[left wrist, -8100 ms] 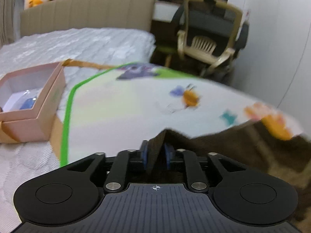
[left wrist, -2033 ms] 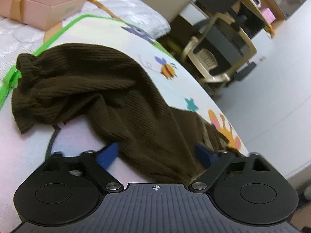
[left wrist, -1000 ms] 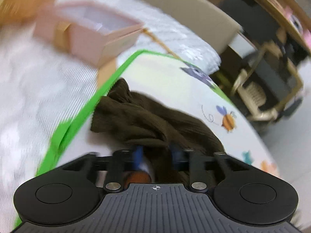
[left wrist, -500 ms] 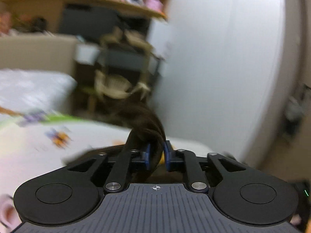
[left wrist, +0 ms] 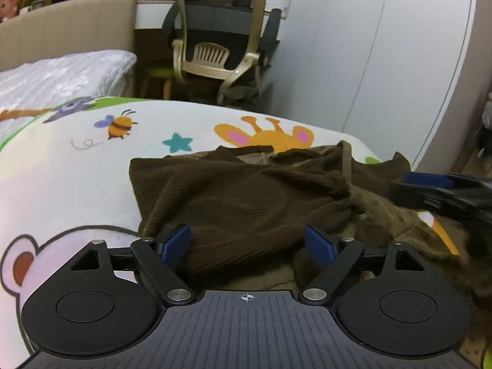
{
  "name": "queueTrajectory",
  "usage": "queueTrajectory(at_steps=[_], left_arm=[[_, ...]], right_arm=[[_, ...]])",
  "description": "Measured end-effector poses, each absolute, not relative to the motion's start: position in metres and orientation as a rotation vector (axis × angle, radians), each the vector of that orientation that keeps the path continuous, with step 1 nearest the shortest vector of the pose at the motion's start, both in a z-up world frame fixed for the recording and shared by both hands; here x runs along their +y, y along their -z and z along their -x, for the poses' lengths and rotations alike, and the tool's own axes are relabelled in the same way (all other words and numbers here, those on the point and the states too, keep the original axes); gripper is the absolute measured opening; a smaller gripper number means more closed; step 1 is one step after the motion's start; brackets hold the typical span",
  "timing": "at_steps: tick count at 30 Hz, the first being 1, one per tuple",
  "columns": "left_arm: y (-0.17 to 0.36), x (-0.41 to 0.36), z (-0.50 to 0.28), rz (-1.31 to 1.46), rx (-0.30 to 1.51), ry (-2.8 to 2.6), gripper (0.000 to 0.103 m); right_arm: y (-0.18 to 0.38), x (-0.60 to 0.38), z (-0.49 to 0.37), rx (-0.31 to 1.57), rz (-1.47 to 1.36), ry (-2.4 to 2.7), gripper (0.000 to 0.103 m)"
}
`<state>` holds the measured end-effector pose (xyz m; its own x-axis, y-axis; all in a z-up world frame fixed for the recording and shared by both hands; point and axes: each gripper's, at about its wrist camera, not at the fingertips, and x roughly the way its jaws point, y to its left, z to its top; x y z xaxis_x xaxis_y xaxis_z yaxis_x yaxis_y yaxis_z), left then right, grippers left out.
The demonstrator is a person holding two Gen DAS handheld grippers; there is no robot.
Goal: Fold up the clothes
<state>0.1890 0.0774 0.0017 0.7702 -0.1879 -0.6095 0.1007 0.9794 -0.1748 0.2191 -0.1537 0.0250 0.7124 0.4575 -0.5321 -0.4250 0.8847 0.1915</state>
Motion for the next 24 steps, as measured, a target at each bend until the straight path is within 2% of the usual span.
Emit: queueTrajectory(at_steps=[3,5,6,9,14,19,23,24], left_arm=[[-0.004,0.082,-0.185,0.145,0.67,0.166,0.093],[-0.005,0.082,-0.186,0.136,0.668,0.172,0.093],[-0.005,0.082,-0.186,0.13,0.665,0.173,0.093],[-0.007,0.083,-0.187,0.126,0.658,0.181,0.093],[-0.005,0.079,-0.193,0.143,0.654,0.2,0.094],[0.005,0.064,-0.206,0.15,0.666,0.225,0.094],[0.022,0.056,-0.218,0.153,0.7,0.204,0.094],[0.026,0.055,-0.22,0.152,0.708,0.197,0.094]], right_arm=[[-0.002,-0.136,-0.257,0.677,-0.028,-0.431,0.073],[0.013,-0.122,-0.271,0.708,-0.005,-0.426,0.054],[0.014,-0.115,-0.272,0.71,0.01,-0.429,0.036],[0.01,-0.095,-0.27,0.682,0.083,-0.416,0.017],[0.007,-0.101,-0.281,0.649,0.187,-0.288,0.015],[0.02,-0.124,-0.284,0.681,0.147,-0.298,0.016],[0.015,-0.138,-0.277,0.659,0.105,-0.323,0.023],[0.012,-0.144,-0.275,0.65,0.091,-0.331,0.027]])
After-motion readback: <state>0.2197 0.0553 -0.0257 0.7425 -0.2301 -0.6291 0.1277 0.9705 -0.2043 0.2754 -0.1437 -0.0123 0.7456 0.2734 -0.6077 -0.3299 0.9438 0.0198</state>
